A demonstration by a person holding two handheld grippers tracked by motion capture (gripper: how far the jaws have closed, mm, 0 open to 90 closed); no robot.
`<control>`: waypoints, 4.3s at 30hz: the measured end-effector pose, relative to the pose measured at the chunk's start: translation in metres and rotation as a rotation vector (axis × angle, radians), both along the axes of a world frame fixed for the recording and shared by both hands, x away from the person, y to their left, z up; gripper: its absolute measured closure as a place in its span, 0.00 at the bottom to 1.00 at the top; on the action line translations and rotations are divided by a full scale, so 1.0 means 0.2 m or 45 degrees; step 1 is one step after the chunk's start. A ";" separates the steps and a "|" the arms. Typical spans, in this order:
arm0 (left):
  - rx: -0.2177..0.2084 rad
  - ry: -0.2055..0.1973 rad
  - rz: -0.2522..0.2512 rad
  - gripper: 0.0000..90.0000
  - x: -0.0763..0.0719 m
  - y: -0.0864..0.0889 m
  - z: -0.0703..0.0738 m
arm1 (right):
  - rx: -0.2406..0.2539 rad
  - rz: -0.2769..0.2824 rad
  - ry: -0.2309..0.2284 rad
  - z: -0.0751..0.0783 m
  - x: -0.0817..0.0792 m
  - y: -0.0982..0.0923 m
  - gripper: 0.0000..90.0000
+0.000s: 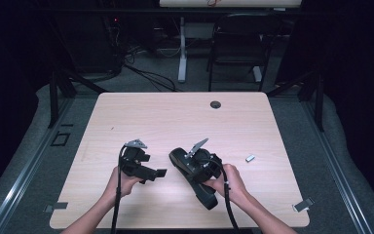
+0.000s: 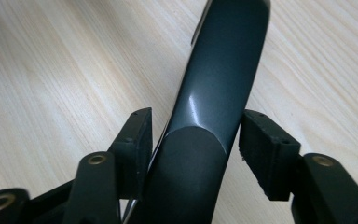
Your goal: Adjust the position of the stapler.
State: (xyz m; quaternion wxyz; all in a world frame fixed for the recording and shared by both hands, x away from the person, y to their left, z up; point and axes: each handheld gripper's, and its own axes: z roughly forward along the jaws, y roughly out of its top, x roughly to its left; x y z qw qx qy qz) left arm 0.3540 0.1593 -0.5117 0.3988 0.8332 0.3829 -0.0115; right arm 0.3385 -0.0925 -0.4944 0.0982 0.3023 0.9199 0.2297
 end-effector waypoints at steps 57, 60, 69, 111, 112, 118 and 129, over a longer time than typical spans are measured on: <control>-0.016 0.001 -0.012 0.00 0.03 0.03 -0.01 | 0.030 0.418 -0.035 0.02 0.01 -0.24 0.60; -0.019 -0.002 -0.013 0.00 0.03 0.03 -0.01 | 0.035 0.388 0.017 0.02 0.01 -0.24 0.59; -0.020 -0.011 -0.007 0.00 0.03 0.04 0.00 | 0.005 0.289 0.092 0.04 -0.01 -0.29 0.54; -0.027 -0.016 -0.011 0.00 0.06 0.06 -0.01 | -0.023 0.360 -0.030 -0.05 0.09 -0.05 0.61; -0.025 -0.017 -0.013 0.00 0.06 0.06 0.00 | -0.019 0.372 -0.031 -0.04 0.09 -0.05 0.61; -0.023 -0.018 -0.007 0.00 0.07 0.06 0.00 | -0.013 0.485 -0.051 -0.04 0.06 -0.07 0.61; -0.036 -0.031 -0.005 0.00 0.07 0.08 0.01 | -0.042 0.530 -0.004 -0.01 0.03 -0.10 0.56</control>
